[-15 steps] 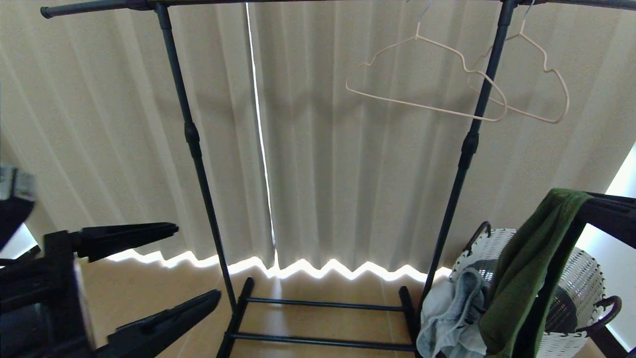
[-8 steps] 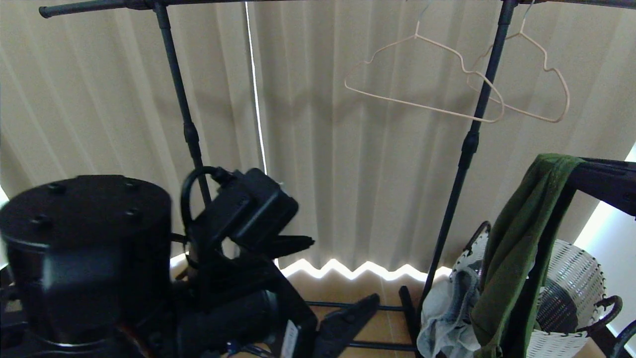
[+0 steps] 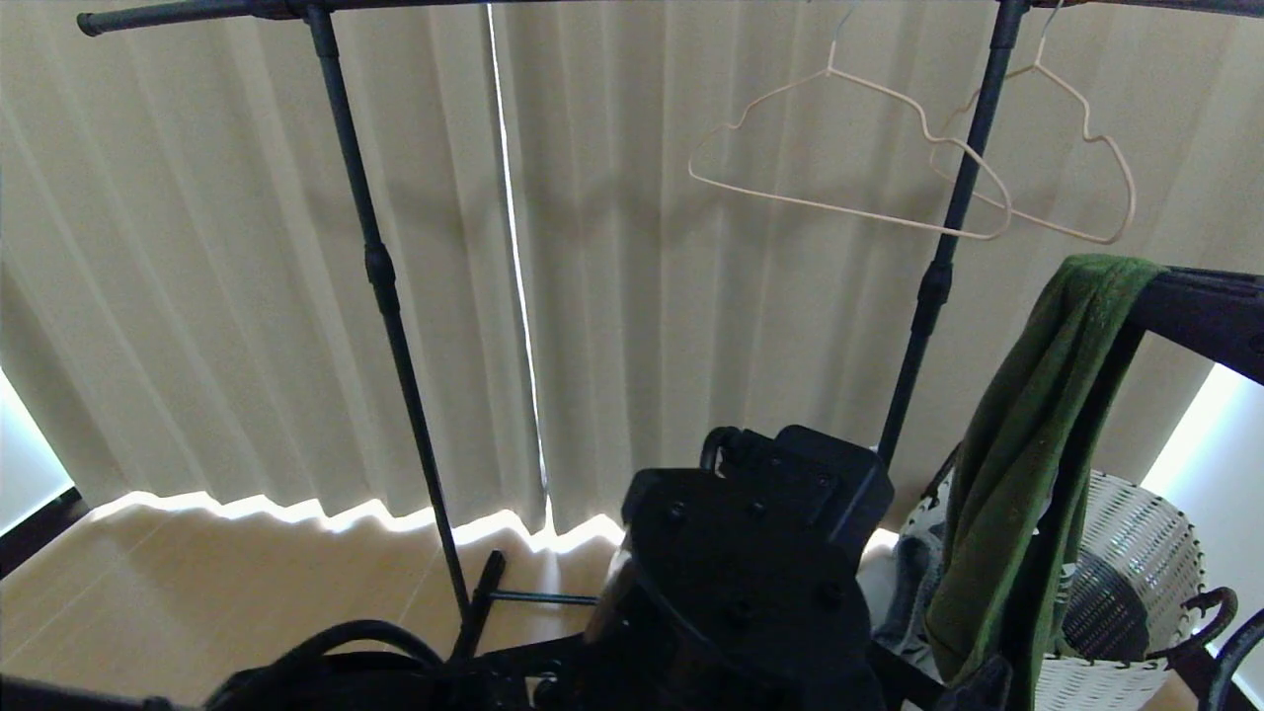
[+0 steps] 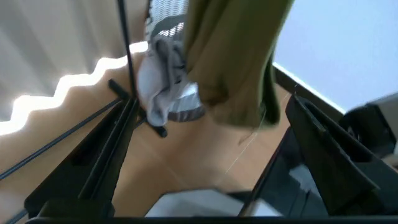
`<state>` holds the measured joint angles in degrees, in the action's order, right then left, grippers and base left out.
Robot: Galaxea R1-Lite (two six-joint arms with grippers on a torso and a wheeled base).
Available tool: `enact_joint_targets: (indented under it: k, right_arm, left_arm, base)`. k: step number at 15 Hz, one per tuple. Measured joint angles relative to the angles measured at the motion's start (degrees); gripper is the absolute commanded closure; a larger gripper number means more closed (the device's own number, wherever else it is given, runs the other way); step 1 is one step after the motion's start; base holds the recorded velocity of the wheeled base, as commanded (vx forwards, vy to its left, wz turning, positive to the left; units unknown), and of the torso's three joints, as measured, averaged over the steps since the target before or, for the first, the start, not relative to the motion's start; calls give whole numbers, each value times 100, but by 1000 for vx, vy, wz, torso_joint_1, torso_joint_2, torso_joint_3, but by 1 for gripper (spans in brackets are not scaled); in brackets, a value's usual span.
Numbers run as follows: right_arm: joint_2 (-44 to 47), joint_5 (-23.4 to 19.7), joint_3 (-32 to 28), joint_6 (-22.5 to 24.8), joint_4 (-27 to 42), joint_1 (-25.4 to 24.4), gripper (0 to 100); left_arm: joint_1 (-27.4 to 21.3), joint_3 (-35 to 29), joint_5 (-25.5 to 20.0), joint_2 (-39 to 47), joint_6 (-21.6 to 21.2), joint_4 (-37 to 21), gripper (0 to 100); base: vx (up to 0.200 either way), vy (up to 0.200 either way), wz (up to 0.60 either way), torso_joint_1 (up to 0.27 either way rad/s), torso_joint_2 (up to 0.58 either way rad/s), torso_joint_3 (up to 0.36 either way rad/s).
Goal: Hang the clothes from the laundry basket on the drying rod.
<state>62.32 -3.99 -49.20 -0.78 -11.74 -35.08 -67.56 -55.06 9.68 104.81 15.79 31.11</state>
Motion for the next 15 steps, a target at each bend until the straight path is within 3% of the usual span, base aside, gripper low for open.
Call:
enact_joint_targets:
  k: [7,12,13,15]
  right_arm:
    - [-17,-4,-20,2,-2,-22,100]
    - [-96,-4,0,2,6,-22,100]
    - [-105,-2,4,7,6,-22,100]
    - [-132,0,23,7,15,-24,100]
  left_arm:
    - [50,-717,503,957,35,156,0]
    - [106,-477,571,1145,-101,41,0]
    - [105,-446,569,1150,-110,44,100]
    - [106,-439,641,1147,-176,88,100]
  base:
    - [0,0,0,0,0,0]
    - [0,0,0,0,0,0]
    - [0,0,0,0,0,0]
    - [0,0,0,0,0,0]
